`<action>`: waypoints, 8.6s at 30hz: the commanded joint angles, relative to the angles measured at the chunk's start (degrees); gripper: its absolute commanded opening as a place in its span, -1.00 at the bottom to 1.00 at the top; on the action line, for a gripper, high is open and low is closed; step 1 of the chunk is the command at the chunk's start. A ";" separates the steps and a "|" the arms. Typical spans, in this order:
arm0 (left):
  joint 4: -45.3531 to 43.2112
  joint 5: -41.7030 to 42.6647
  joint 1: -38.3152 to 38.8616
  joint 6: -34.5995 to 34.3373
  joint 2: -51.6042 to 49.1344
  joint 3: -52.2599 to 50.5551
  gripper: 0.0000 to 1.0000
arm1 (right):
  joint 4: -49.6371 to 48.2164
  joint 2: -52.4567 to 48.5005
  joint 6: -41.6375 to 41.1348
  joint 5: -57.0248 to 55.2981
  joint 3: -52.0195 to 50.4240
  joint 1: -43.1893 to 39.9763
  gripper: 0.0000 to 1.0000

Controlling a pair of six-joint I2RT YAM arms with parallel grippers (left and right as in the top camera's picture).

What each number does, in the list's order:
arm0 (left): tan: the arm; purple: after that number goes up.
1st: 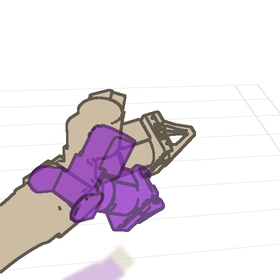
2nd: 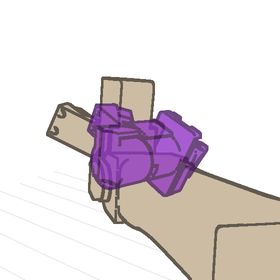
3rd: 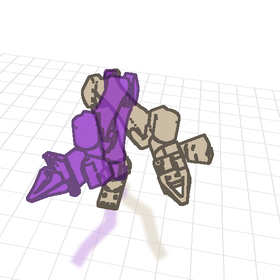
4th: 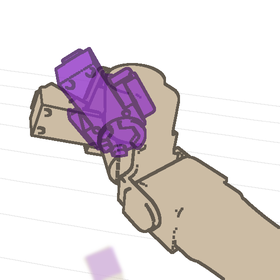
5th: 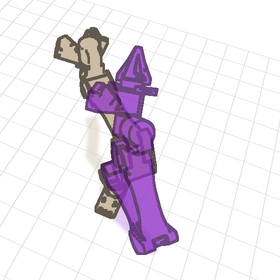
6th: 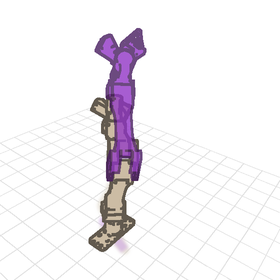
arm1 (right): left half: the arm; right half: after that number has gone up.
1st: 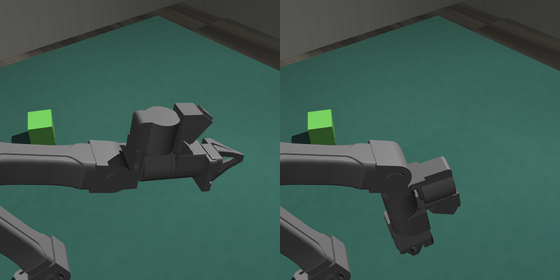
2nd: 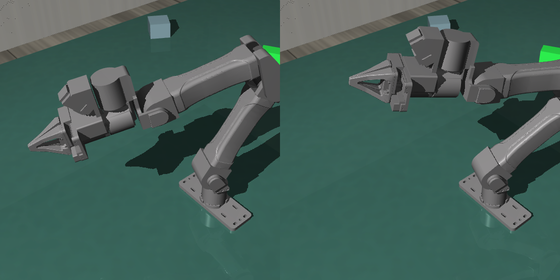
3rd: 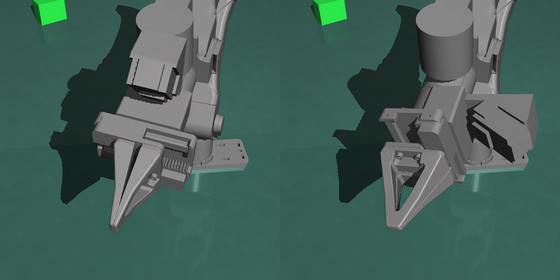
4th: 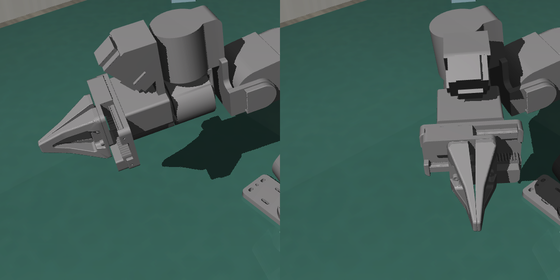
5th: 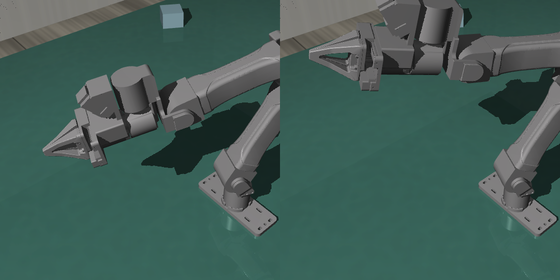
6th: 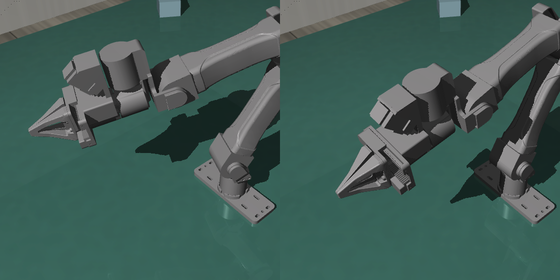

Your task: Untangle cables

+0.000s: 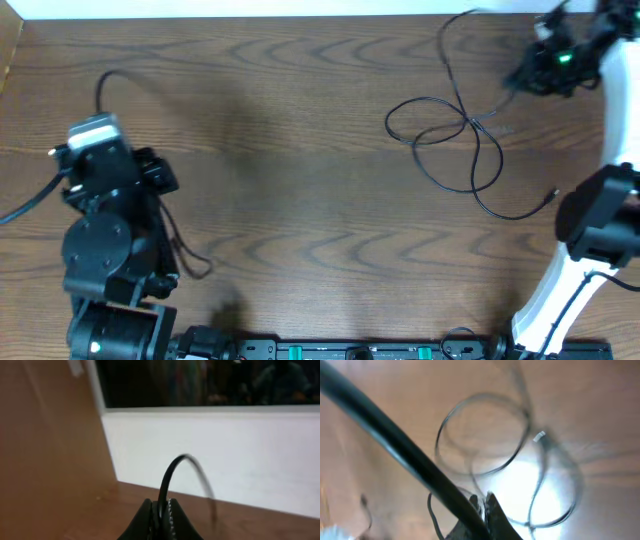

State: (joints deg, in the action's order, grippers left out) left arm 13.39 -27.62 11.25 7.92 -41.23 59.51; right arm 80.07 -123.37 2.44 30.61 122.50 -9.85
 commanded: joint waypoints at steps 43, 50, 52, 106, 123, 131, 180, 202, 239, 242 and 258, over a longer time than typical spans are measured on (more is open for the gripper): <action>11.43 50.49 -0.31 4.50 -21.14 0.39 0.38 | -0.98 -0.02 7.82 -32.61 -23.21 27.12 -0.87; 16.37 50.47 -0.31 4.50 -21.14 0.39 0.38 | -4.61 -0.02 -6.32 -46.40 -23.26 26.71 -0.94; 18.53 49.94 -0.31 4.50 -21.16 0.39 0.39 | -6.45 -0.02 -9.40 -47.98 -23.26 26.03 -0.95; 27.54 46.45 -0.31 4.46 -21.16 0.39 0.50 | -19.98 6.23 -14.27 -33.14 -14.84 15.04 -0.98; 27.76 46.42 -0.31 4.46 -21.16 0.39 0.50 | -9.29 12.26 -15.10 -40.70 21.84 -17.64 -0.98; 27.74 46.40 -0.31 4.46 -21.16 0.39 0.51 | -11.67 10.86 -20.41 -31.52 21.77 -33.94 -0.98; 27.76 46.42 -0.31 4.24 -21.16 0.39 0.52 | 13.92 -9.88 -28.09 -20.44 6.23 -17.90 0.99; 27.76 46.42 -0.31 4.26 -21.16 0.39 0.52 | -4.79 -9.88 -33.38 -24.83 -23.37 -10.10 0.98; 29.03 46.42 -0.31 4.26 -21.16 0.39 0.52 | -10.14 -9.88 -43.91 -33.20 -25.29 -39.19 0.91; 29.03 46.42 -0.31 4.26 -21.16 0.39 0.52 | -10.08 -9.88 -43.93 -32.54 -25.29 -40.00 0.66; 29.64 46.42 -0.31 4.26 -21.16 0.39 0.52 | -11.13 -9.79 -42.86 -29.81 -25.27 -38.05 -0.98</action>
State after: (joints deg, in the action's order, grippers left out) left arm 42.83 18.13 11.25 12.05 -62.61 59.51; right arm 69.95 -130.37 -40.97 -0.16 98.72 -48.51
